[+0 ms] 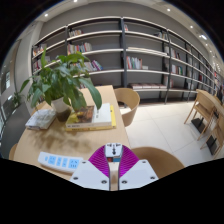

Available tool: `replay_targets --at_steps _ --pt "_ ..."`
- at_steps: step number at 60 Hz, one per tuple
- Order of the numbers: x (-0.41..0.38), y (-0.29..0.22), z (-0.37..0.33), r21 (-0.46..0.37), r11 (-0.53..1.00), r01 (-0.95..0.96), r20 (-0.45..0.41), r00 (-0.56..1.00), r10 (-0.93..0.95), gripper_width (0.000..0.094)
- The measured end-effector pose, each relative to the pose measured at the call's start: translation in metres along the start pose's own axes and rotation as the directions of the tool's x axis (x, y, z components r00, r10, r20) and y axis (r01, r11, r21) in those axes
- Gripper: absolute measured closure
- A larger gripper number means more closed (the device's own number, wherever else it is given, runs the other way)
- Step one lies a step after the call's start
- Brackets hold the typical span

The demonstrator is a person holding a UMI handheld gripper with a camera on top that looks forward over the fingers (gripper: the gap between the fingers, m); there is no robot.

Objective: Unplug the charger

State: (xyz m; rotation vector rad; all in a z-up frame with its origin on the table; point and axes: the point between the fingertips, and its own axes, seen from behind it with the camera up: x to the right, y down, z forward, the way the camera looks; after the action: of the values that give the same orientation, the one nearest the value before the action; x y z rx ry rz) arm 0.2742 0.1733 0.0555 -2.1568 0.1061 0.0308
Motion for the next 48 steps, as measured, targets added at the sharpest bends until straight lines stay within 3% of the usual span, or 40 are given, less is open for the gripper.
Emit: replay_targets --at_steps 10,23,25,27,29,30,36,48 --pt "-0.002 0.038 0.008 -0.117 0.993 0.011 0.012 1.0 -0.009 0.0825" --pt "-0.007 0.043 0.02 -0.078 0.997 0.018 0.014 1.0 -0.017 0.0675" --pt "-0.004 0.045 0.018 -0.091 0.996 0.02 0.008 1.0 -0.019 0.0616" --pt "0.0 0.05 0.02 -0.106 0.994 0.025 -0.015 1.0 -0.027 0.0501" --pt "0.004 0.053 0.021 -0.118 0.992 0.039 -0.04 0.998 -0.044 0.0328" --pt "0.007 0.053 0.021 -0.118 0.992 0.045 -0.052 0.997 -0.051 0.0319" --pt "0.012 0.042 0.014 -0.081 0.995 0.064 -0.095 0.993 -0.072 0.0191" --pt "-0.008 -0.04 -0.06 0.098 0.992 0.085 -0.115 0.991 -0.074 0.0141"
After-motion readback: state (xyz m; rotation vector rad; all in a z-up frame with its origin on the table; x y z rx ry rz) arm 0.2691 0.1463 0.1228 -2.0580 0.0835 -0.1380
